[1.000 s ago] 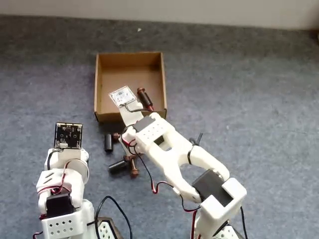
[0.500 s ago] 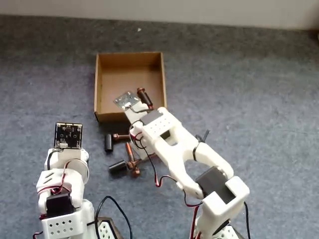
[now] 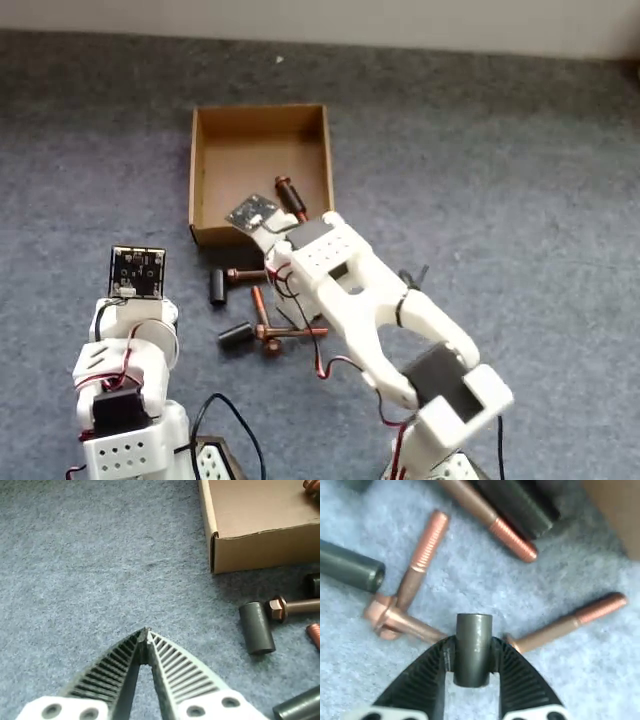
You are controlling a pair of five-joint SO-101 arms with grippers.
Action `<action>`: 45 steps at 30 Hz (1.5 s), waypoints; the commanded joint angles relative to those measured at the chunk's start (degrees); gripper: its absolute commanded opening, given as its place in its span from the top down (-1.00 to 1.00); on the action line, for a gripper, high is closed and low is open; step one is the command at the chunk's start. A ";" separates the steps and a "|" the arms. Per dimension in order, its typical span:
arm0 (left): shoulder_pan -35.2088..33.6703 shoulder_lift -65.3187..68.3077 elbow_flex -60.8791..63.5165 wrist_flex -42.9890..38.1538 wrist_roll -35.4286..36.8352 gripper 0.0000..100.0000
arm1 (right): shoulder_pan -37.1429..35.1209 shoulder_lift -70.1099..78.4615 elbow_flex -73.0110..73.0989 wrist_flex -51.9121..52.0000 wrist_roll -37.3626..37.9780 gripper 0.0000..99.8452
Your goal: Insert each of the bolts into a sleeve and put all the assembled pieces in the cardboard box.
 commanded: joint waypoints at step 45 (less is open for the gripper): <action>-0.48 -0.40 -1.98 -1.14 -0.62 0.98 | 16.22 -16.40 28.70 -10.24 2.29 0.98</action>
